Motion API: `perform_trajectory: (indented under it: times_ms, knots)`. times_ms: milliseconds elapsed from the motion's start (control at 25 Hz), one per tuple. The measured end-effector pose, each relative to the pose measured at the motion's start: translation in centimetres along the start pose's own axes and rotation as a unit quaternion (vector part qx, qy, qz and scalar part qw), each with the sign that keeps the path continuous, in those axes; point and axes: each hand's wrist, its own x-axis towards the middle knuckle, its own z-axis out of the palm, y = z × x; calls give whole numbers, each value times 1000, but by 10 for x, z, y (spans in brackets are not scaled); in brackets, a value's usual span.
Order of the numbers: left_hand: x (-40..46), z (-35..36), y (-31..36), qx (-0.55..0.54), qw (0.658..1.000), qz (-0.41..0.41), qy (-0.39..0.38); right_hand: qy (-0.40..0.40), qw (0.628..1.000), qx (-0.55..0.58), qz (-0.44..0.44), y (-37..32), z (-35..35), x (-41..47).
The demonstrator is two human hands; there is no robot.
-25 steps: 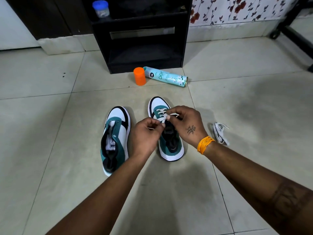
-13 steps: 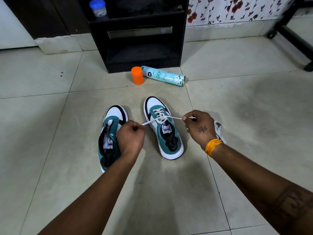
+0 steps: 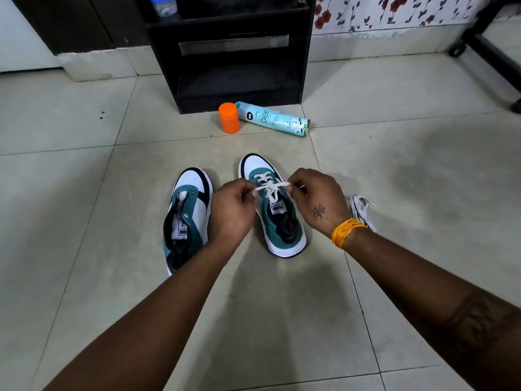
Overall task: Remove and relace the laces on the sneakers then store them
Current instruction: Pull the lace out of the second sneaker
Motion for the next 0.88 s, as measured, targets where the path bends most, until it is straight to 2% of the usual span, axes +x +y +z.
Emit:
perform_trajectory:
  times_ms: [80,160,280,440,600,720,800,880]
  knots:
    - [4,-8,-11,34,997,-64,40,23,997,-21,75,17,-7,-2]
    - [4,-12,-16,60,993,-95,39,-8,991,-51,123,28,-12,-5]
    - [2,-8,-5,57,998,-37,-15,-69,994,-51,62,15,-10,-5]
    - [-3,3,9,29,998,46,-35,-77,996,-32,-33,-6,-1,5]
    - [4,-5,-2,54,997,-47,-10,-50,998,-29,17,0,-8,4]
    - [3,-18,-5,64,984,-161,-43,-119,986,-68,93,-1,-21,5]
    - [-4,-16,3,77,988,-136,-1,-116,984,-81,105,-5,-27,13]
    - [-10,-10,16,55,995,-63,48,-96,992,-50,61,-9,-26,22]
